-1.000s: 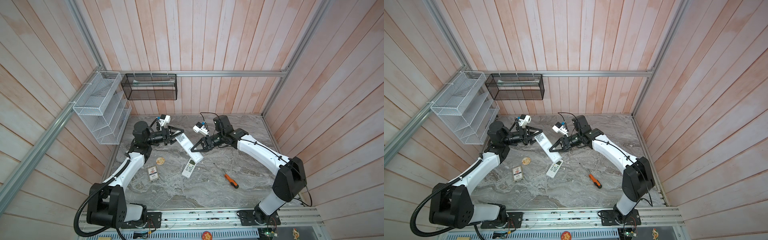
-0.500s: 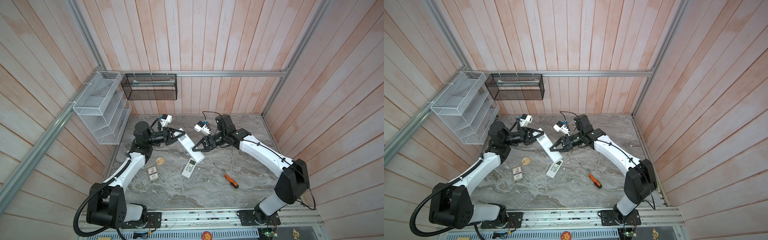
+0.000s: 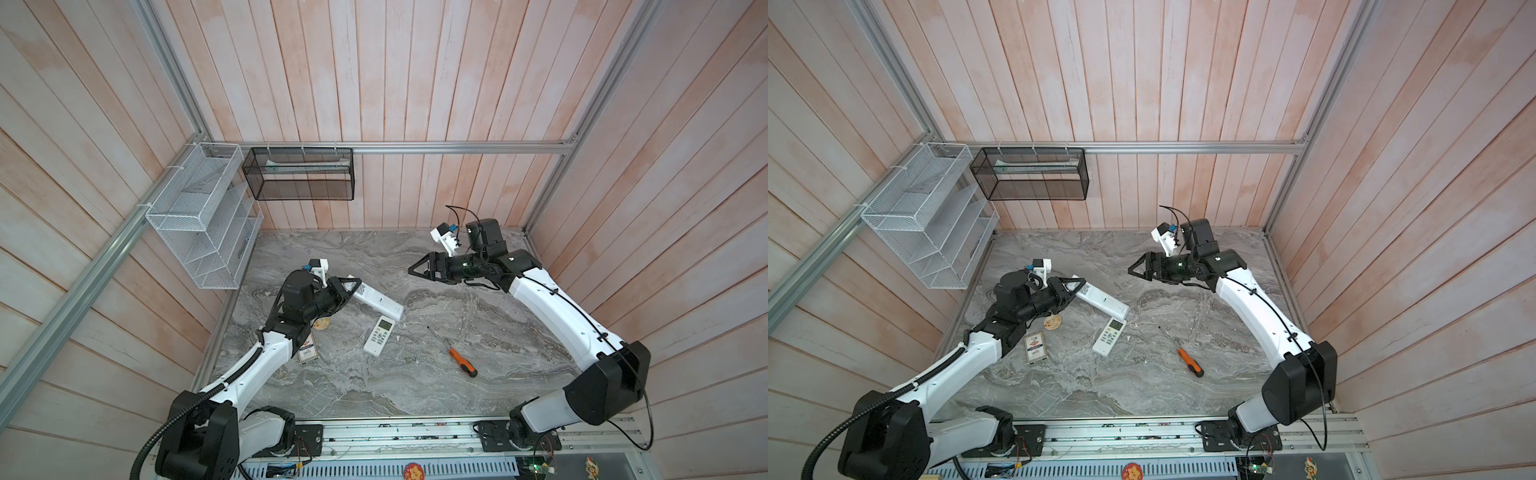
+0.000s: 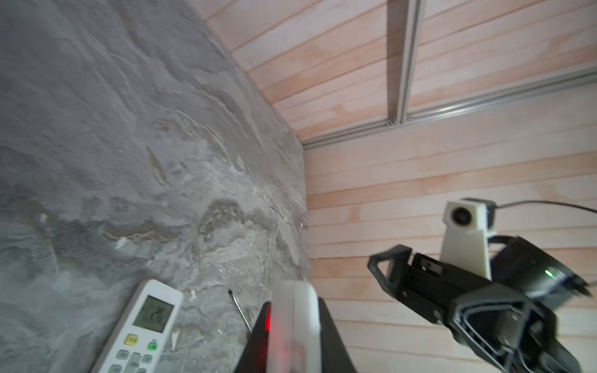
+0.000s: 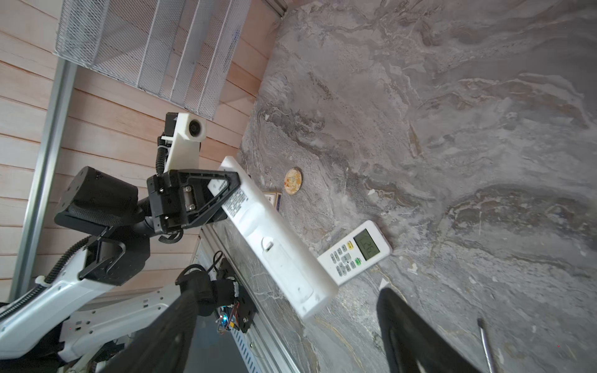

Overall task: Unload the batteries from the remote control
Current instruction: 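Hold the TV remote with the left gripper while the right gripper releases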

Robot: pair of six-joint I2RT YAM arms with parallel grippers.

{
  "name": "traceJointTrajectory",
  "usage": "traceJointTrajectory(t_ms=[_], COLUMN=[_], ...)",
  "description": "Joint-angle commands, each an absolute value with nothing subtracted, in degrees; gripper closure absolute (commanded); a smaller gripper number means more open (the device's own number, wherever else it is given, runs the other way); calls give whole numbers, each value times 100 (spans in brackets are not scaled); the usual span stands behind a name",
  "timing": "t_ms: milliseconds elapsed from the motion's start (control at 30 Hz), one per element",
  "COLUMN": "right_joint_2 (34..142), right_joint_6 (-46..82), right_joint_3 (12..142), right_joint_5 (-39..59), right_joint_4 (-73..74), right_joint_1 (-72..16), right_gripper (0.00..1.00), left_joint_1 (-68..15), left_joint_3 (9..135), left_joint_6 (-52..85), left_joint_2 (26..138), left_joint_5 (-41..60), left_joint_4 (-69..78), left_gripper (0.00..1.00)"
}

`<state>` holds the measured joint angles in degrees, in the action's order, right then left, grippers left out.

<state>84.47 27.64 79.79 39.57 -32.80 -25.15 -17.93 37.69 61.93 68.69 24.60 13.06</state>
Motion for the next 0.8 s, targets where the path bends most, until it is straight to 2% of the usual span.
traceJointTrajectory(t_ms=[0, 200, 400, 767], right_joint_2=[8333, 8701, 9230, 10554], right_joint_6=[3383, 3638, 3700, 3700], right_joint_3=[7526, 7376, 7378, 8049], right_joint_5=[3465, 2938, 3097, 3624], right_joint_4=[-2734, -2831, -2596, -2523], right_joint_1=[-2540, -2566, -2592, -2685], right_gripper=[11, 11, 11, 10], left_joint_1=[-1979, -2041, -2128, -2349], left_joint_3=[3616, 3221, 3354, 3208], left_joint_6=[6006, 6074, 6118, 5158], left_joint_2=[7005, 7946, 8747, 9896], left_joint_5=[685, 487, 400, 128], left_joint_4=[1978, 3419, 4114, 6334], left_gripper=[100, 97, 95, 100])
